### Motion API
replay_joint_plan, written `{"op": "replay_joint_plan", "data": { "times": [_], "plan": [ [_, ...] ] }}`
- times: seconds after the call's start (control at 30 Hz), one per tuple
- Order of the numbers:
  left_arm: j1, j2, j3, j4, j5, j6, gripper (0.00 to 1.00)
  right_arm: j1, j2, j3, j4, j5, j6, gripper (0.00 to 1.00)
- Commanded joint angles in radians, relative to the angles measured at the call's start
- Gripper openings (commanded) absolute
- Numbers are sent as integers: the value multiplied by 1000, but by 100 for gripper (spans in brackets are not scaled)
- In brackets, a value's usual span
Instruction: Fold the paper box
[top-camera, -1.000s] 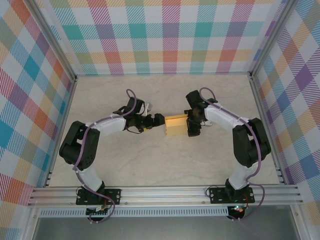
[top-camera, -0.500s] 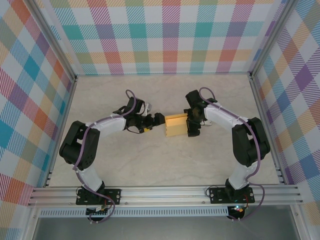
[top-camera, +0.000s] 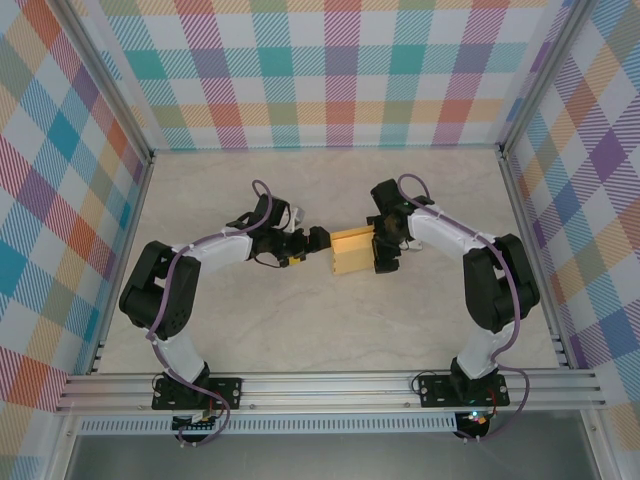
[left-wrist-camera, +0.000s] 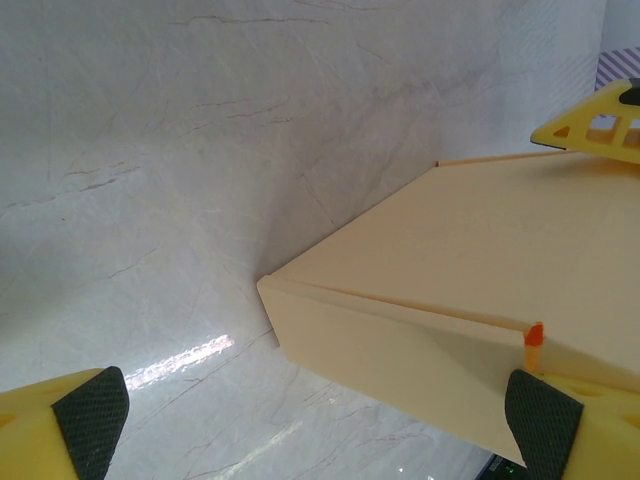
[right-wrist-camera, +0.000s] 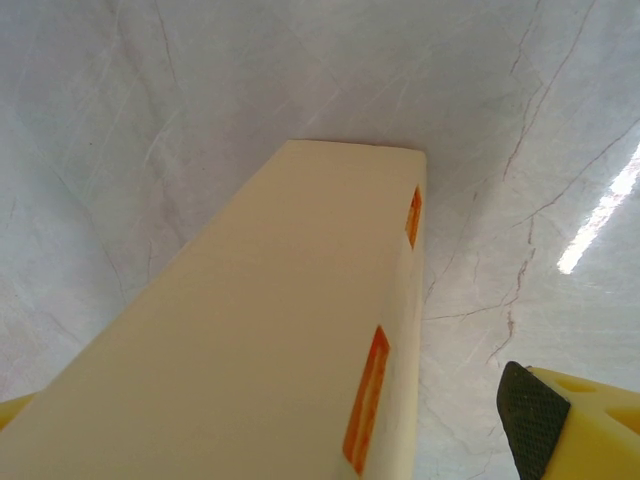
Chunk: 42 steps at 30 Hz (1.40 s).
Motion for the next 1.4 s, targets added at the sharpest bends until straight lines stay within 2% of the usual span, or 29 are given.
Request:
{"op": "replay_joint_plan", "data": {
  "times": [0.0,0.47,0.93,1.37],
  "plan": [
    [-19,3,66,84,88,-6,100,37,25,33,3,-108,-25,93],
    [-15,4,92,81,112,-36,100,37,41,27,3,-97,-37,90],
    [-6,25,62,148,144,-132,100,49,60,25,-1,-76,-44,88],
    [17,-5,33,194,165,-165,100,65,69,28,-11,-37,-55,80]
  ]
}}
